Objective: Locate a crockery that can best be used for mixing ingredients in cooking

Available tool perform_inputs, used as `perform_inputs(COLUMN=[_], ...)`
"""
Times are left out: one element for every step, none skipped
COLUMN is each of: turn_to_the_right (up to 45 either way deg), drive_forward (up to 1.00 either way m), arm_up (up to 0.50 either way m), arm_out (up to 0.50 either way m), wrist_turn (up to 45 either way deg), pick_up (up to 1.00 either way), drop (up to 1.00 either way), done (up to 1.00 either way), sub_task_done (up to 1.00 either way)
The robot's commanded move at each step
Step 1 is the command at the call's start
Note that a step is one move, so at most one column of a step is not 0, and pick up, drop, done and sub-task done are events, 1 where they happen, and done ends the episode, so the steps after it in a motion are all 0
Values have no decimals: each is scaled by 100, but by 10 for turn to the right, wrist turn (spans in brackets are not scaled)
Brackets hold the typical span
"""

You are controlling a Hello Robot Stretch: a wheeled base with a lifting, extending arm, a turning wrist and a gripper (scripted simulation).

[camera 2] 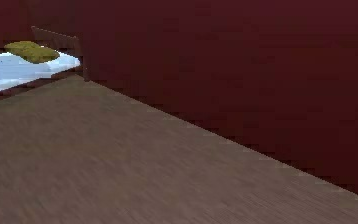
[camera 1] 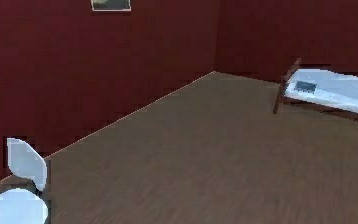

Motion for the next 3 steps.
perform_inputs(turn_to_the_right=[0,-150,0], drive_forward=[100,0,5], arm_up=[0,0,0], arm_out=[0,0,0], wrist_turn=[0,0,0], pick_up=[0,0,0], drop=[0,0,0], done=[0,0,0], sub_task_done=[0,0,0])
